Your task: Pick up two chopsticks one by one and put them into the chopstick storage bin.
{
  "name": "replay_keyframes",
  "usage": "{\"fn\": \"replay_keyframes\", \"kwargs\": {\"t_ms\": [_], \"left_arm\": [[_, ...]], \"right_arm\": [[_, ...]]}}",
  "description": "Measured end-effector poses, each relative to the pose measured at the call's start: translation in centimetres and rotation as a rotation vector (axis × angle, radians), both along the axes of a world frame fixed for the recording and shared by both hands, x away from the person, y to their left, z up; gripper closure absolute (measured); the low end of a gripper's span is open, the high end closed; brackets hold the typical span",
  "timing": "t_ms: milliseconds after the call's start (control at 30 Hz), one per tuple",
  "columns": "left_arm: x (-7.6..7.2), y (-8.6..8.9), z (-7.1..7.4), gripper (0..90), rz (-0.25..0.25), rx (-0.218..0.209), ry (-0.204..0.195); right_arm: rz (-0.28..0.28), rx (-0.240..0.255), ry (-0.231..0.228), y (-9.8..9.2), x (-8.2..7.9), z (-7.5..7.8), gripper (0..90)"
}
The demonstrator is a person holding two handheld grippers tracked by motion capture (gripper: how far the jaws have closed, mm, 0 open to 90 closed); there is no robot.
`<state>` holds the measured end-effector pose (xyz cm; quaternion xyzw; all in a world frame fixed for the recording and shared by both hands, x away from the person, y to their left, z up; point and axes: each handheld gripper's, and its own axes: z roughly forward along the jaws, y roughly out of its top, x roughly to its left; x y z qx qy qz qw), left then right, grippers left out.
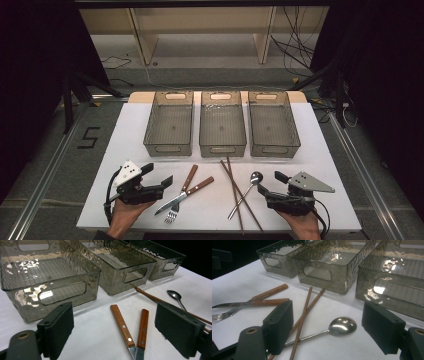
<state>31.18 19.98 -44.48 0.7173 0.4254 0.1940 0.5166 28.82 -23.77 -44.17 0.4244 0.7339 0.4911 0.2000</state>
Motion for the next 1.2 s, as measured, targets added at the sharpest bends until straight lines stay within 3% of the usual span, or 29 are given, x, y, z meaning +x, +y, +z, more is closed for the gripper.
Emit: {"fn": "replay_keyframes", "kwargs": {"t_ms": [300,467,667,700,733,833,1033,1067,1100,1200], "left_arm": [[0.0,-0.1,0.0,15.2,0.0,0.001,-0.001],[0.0,-0.1,0.0,15.2,0.0,0.004,-0.002],[0.0,-0.1,0.0,15.2,0.002,0.005,-0.002],[0.0,-0.1,0.0,15.2,0.002,0.005,-0.002],[0.0,-0.1,0.0,15.2,0.003,0.004,-0.002],[0.0,-0.1,0.0,15.2,0.001,0.005,-0.003],[0.0,-0.1,0.0,15.2,0.002,0.005,-0.004],[0.0,-0.1,0.0,15.2,0.002,0.005,-0.004],[0.0,-0.1,0.0,15.2,0.001,0.005,-0.004],[0.0,-0.1,0.0,15.2,0.002,0.006,-0.005]], "right_arm": [[-0.001,-0.012,0.024,0.2,0.1,0.4,26.3],[0.006,-0.065,0.067,0.7,0.4,1.3,26.5],[0.041,-0.155,0.174,2.0,1.1,2.3,28.0],[0.041,-0.155,0.174,2.0,1.1,2.3,28.0],[0.054,-0.195,0.211,2.6,1.3,2.6,30.1],[0.067,-0.22,0.244,3.1,1.5,2.8,31.6],[0.116,-0.35,0.357,5.1,1.9,1.7,38.2],[0.116,-0.35,0.357,5.1,1.9,1.7,38.2],[0.128,-0.369,0.393,5.5,2.1,1.3,41.4],[0.152,-0.379,0.442,5.8,2.3,0.7,46.6]]}}
